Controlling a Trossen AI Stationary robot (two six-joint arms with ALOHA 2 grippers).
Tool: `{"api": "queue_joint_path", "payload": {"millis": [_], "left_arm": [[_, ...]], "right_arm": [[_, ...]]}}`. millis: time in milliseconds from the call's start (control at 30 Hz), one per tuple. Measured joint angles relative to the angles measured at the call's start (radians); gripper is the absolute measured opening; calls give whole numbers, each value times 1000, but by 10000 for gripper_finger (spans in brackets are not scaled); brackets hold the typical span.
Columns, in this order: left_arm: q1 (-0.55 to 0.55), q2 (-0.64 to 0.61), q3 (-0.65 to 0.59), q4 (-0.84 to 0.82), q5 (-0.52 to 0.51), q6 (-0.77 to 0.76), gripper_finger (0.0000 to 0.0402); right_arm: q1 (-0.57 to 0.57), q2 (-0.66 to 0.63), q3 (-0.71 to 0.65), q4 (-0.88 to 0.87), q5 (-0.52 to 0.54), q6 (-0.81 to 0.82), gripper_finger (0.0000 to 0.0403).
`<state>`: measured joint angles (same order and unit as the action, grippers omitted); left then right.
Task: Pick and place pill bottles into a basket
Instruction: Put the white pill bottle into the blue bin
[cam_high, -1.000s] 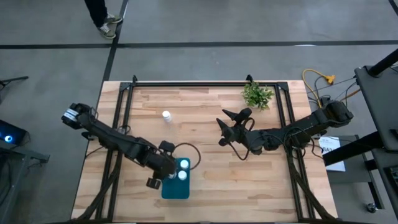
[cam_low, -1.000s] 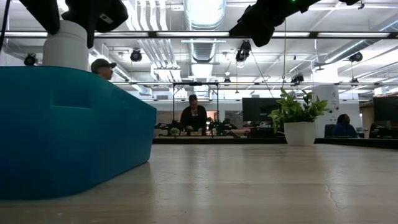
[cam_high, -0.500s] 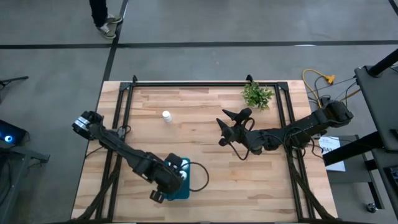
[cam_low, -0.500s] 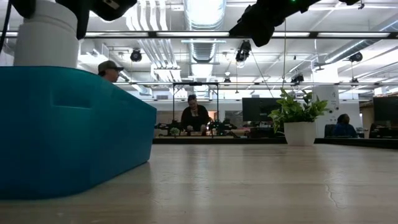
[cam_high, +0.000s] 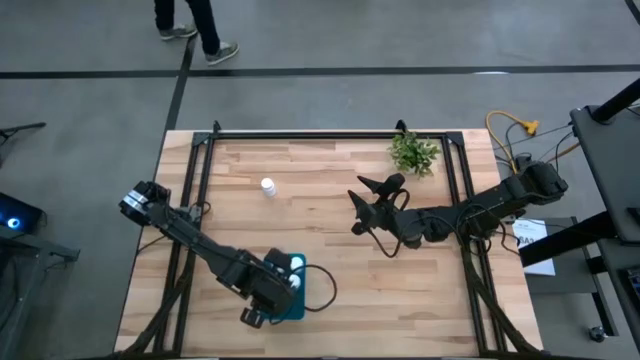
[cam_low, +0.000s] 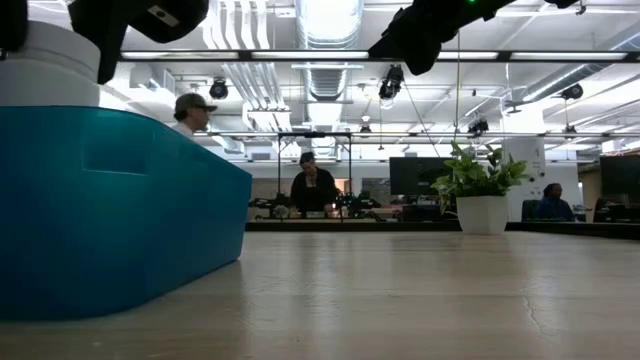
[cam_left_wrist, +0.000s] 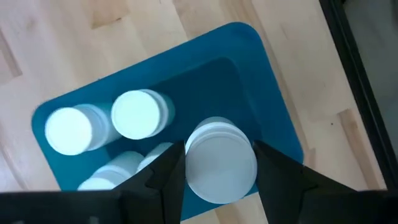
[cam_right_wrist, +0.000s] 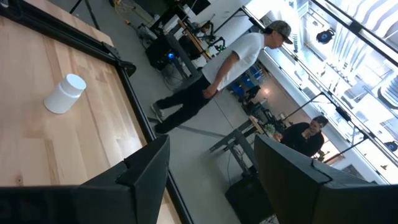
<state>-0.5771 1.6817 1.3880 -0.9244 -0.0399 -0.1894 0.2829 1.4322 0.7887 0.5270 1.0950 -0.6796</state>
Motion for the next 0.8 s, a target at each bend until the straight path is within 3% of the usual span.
{"api": "queue_joint_path", "payload": {"millis": [800], "left_arm": [[-40,90,-6,25,-1,-40,142]], "right_arm": [[0,-1,0,-8,-5,19,224]]}}
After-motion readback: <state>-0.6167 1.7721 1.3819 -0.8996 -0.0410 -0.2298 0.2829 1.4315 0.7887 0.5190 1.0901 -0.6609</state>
